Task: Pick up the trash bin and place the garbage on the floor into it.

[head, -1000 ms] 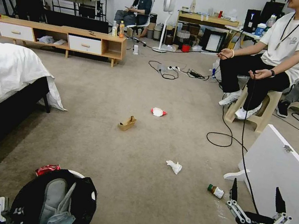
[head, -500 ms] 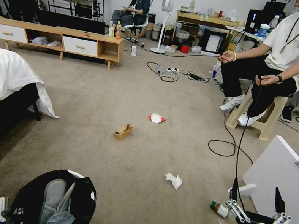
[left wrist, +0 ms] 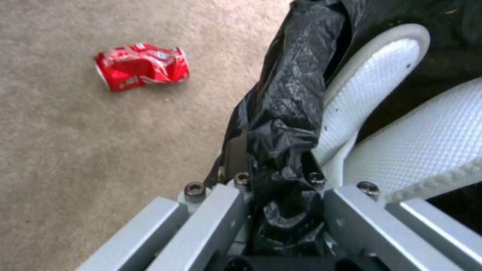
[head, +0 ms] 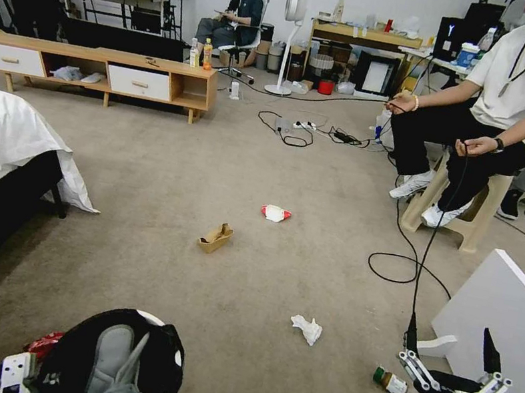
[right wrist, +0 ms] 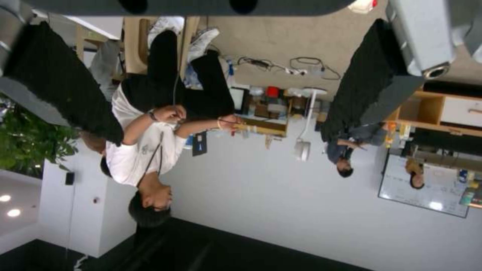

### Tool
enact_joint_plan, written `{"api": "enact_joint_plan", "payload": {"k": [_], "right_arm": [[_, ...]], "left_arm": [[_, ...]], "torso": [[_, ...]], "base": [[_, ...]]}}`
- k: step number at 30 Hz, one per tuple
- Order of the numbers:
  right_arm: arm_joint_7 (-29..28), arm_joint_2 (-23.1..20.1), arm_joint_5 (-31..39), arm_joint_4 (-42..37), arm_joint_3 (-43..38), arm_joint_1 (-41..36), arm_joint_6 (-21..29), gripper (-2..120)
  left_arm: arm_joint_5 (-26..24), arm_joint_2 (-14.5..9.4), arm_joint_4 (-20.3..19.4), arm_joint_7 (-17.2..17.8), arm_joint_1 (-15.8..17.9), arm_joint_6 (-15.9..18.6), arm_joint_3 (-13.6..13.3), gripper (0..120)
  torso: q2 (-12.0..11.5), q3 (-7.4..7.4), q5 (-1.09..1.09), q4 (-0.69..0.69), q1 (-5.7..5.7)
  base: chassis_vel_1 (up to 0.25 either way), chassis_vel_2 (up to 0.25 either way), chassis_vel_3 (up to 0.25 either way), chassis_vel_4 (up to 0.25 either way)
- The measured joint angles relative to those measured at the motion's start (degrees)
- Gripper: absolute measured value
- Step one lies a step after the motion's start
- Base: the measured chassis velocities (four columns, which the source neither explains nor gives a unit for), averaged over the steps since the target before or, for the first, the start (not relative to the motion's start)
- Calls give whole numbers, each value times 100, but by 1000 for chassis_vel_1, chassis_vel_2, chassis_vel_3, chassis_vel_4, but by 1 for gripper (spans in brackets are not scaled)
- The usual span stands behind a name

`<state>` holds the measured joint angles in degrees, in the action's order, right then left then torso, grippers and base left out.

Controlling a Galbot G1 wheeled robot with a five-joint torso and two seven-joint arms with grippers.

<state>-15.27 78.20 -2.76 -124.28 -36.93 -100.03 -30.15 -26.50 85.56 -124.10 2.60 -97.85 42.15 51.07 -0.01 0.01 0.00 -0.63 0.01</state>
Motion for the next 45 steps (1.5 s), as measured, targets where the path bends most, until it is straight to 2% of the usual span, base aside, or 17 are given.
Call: {"api": "enact_joint_plan", "payload": {"k": [10, 36, 45], "right_arm": [[2, 1, -8, -8, -3, 7, 5, 100], [78, -10, -3, -59, -22, -60, -22, 100], [87, -11, -14, -77, -24, -87, -50, 100]], "left_arm": [[152, 14, 63, -67, -49, -28, -119, 2], [111, 25, 13, -69, -32, 11, -89, 2], [116, 40, -6, -75, -62, 12, -111, 2]], "torso": [[1, 0, 2, 1, 0], [1, 0, -1, 0, 0], [1, 1, -2, 0, 0]], "base": [[0, 0, 0, 0], [0, 0, 0, 0], [-101, 108, 107, -119]]}}
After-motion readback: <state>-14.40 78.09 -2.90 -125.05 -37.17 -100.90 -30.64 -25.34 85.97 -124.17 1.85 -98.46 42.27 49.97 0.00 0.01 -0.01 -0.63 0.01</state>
